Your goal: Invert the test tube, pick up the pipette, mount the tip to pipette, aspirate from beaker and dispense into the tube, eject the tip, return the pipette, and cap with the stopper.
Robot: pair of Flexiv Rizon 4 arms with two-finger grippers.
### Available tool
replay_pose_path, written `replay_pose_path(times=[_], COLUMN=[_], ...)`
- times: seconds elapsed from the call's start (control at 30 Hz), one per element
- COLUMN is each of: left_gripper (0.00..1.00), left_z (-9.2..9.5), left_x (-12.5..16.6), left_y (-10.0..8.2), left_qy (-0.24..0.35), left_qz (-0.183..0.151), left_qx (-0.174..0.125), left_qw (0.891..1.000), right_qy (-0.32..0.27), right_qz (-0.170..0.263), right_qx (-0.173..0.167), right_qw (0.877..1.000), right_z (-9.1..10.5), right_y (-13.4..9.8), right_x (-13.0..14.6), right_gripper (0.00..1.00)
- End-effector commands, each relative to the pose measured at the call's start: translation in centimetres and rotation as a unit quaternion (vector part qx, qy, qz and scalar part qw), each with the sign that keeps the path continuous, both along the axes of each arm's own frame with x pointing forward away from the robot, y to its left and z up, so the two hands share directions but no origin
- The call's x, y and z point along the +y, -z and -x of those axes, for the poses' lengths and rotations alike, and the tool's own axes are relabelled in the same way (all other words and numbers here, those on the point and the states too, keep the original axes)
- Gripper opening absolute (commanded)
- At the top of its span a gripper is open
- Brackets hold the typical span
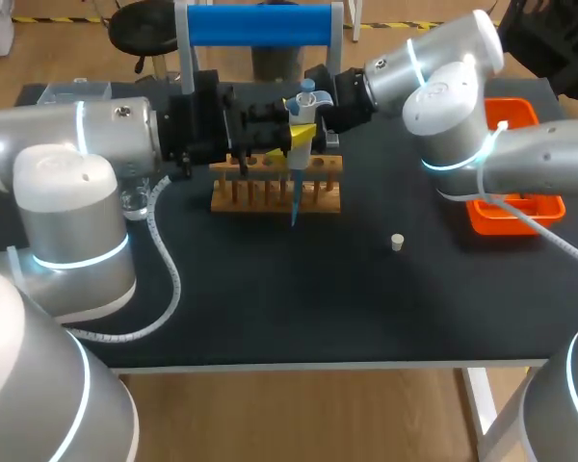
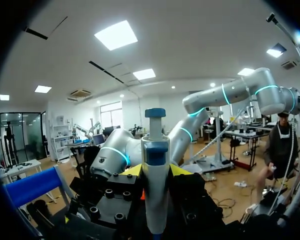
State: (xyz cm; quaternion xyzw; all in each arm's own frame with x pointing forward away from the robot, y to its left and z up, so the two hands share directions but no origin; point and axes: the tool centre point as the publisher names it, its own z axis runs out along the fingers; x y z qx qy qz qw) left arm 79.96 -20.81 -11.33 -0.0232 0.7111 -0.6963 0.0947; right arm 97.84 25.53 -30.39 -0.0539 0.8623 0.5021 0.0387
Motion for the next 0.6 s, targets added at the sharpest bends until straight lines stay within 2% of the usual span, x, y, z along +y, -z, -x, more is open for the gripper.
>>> replay_pose_path(times=[0.03,0.23,0.4,0.6], left_gripper=[0.0,0.0,0.0,0.0], left_z=[0.2,0.2,0.2,0.2], left_x=[0.0,0.0,0.0,0.0], left_y=[0.0,0.0,0.0,0.0], left_qy=[-0.003,-0.003,-0.003,-0.003], left_qz=[0.002,0.002,0.002,0.002], left_qx=[-0.001,-0.001,-0.001,-0.001], left_qw=[1.0,1.0,1.0,1.0], right_qy=[-0.003,0.001,0.015,0.021], right_qz=[0.001,-0.007,-0.034,-0.067], right_qx=[0.001,0.004,0.032,0.018], right_qw=[1.0,1.0,0.999,0.997], right_z=[-0.2,-0.1,0.2,1.7], right_y=[0.0,-0.6,-1.6,-3.8], right_x=[-0.1,-1.8,-4.9,-8.9], right_gripper=[1.0,1.0,1.0,1.0])
